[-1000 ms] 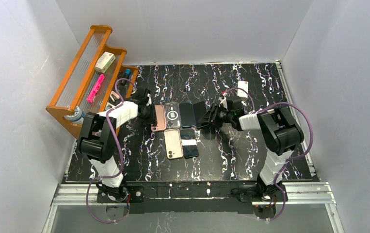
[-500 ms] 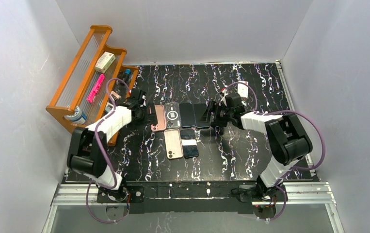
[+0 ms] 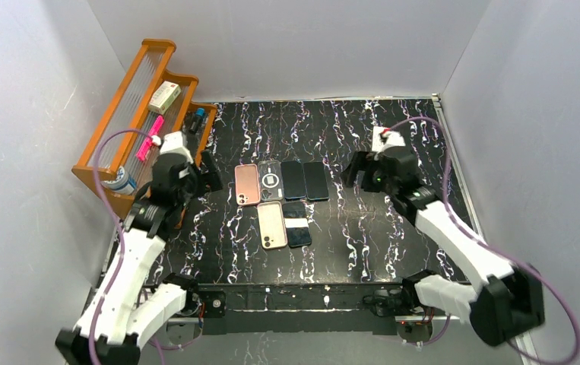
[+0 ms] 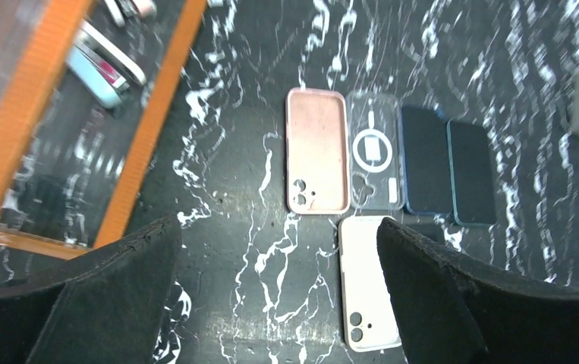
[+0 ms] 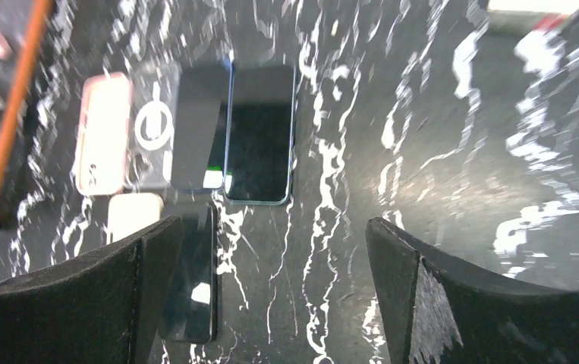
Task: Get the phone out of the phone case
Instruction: Reset both arms
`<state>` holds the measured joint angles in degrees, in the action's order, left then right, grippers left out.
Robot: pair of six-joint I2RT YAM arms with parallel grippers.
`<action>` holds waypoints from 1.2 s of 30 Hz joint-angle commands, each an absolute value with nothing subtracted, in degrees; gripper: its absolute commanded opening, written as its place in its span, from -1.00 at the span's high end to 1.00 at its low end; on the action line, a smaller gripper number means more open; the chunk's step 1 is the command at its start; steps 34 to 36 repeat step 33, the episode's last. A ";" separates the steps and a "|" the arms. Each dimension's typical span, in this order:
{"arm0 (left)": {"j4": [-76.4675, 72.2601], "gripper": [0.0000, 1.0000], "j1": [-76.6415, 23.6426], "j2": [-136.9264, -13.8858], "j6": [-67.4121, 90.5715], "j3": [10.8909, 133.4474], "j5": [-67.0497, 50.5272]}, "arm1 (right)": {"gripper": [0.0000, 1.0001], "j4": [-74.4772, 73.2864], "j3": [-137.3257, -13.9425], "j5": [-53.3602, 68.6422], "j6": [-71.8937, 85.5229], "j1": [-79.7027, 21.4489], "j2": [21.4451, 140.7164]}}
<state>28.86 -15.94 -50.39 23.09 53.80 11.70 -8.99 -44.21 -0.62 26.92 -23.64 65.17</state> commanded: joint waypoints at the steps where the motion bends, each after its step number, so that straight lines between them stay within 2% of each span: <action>1: 31.42 -0.96 -15.91 -39.58 22.81 52.59 20.10 | -0.97 -15.19 -46.42 -14.14 21.70 -23.53 51.00; 7: 31.14 -0.96 -15.83 -27.01 23.63 51.96 26.22 | -0.97 -18.50 -47.37 -21.26 17.88 -23.55 34.81; 15: 29.23 -0.96 -15.88 -17.56 23.76 47.23 31.13 | -0.97 -16.45 -42.75 -25.55 12.91 -23.59 21.44; 36: 25.41 -0.96 -15.87 -13.97 23.81 43.96 30.98 | -0.97 -13.77 -39.47 -26.27 11.82 -23.55 19.18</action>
